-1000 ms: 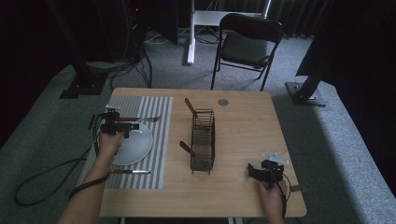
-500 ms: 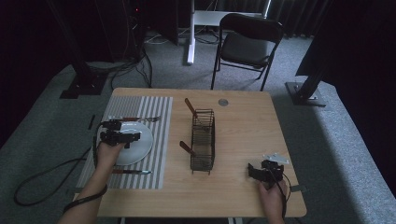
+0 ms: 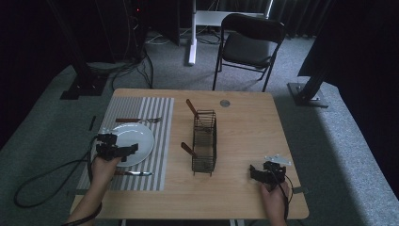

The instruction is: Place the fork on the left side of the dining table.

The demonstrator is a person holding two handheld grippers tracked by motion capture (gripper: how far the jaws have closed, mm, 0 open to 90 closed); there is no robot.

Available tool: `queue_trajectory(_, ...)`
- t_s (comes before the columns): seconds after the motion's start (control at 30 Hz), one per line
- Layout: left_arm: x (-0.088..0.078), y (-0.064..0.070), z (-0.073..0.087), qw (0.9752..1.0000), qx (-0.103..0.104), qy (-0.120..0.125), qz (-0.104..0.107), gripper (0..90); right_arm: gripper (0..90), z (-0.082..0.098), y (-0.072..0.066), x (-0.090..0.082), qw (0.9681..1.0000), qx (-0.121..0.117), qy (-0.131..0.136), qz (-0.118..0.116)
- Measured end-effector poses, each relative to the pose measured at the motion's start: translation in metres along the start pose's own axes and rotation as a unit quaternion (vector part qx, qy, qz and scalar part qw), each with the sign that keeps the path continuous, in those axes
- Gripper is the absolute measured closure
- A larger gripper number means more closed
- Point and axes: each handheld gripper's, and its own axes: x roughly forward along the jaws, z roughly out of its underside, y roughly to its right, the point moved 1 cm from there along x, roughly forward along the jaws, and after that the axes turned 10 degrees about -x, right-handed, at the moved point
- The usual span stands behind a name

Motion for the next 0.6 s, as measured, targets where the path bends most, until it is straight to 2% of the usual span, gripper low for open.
queue_trajectory(0.1,-0.004,0.001,0.004,1.0,0.005,0.003,-0.002,0.0,13.1,0.0,0.0,0.0,1.0,0.0,0.0,0.0)
queue_trajectory(0.13,-0.007,0.001,0.008,1.0,0.002,0.004,0.008,0.0,13.1,0.0,0.0,0.0,1.0,0.0,0.0,0.0)
queue_trajectory(0.17,-0.007,0.001,0.008,1.0,0.002,0.004,0.008,0.0,13.1,0.0,0.0,0.0,1.0,0.001,0.0,0.0)
queue_trajectory(0.2,-0.009,0.001,0.011,0.9999,0.007,0.006,0.004,0.0,13.1,0.0,0.0,0.0,1.0,0.0,0.0,0.0)
queue_trajectory(0.37,-0.014,0.0,0.018,0.9999,0.008,0.008,-0.005,0.0,13.1,0.0,0.0,0.0,1.0,0.0,0.0,0.0)
queue_trajectory(0.43,-0.016,-0.001,0.02,1.0,0.003,0.01,0.0,0.0,13.1,0.0,0.0,0.0,1.0,0.0,0.0,0.0)
queue_trajectory(0.5,-0.022,-0.001,0.026,0.9997,0.014,0.018,-0.005,0.0,13.1,0.0,0.0,0.0,1.0,0.0,0.0,0.0)
queue_trajectory(0.6,-0.027,-0.003,0.033,0.9997,0.008,0.022,-0.001,0.0,13.1,0.0,0.0,0.0,1.0,0.0,0.0,0.0)
